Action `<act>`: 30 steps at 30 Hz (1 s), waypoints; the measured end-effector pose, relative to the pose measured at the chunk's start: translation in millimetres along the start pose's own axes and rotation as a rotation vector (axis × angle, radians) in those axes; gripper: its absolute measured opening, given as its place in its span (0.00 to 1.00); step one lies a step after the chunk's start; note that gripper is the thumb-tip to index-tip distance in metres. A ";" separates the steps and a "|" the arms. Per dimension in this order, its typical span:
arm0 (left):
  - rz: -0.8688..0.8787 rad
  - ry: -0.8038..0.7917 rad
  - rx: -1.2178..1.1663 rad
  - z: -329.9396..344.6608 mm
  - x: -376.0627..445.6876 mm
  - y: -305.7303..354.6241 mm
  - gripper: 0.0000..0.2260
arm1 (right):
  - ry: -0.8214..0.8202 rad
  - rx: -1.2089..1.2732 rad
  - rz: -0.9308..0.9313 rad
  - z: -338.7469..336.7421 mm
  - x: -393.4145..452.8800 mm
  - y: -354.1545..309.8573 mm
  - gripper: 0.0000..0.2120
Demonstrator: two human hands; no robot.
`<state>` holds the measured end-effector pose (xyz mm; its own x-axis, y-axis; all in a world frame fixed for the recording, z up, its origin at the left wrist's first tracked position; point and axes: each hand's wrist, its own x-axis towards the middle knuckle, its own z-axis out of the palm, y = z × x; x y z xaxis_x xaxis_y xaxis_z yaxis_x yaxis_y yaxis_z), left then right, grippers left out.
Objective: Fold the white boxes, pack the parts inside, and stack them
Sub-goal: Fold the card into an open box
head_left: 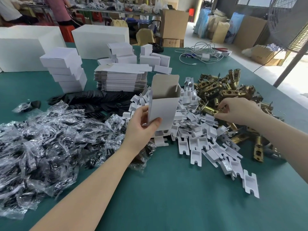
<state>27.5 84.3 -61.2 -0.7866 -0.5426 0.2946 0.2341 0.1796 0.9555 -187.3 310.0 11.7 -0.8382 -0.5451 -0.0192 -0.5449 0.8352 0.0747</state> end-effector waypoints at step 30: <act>-0.028 -0.014 -0.030 -1.7 1.6 -1.6 0.15 | 0.320 0.961 0.382 -20.0 11.5 -32.4 0.07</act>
<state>26.8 81.8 -62.2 -0.8010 -0.5352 0.2681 0.2291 0.1396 0.9633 -178.8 275.2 29.0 -0.9872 -0.1140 0.1113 -0.1573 0.5856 -0.7952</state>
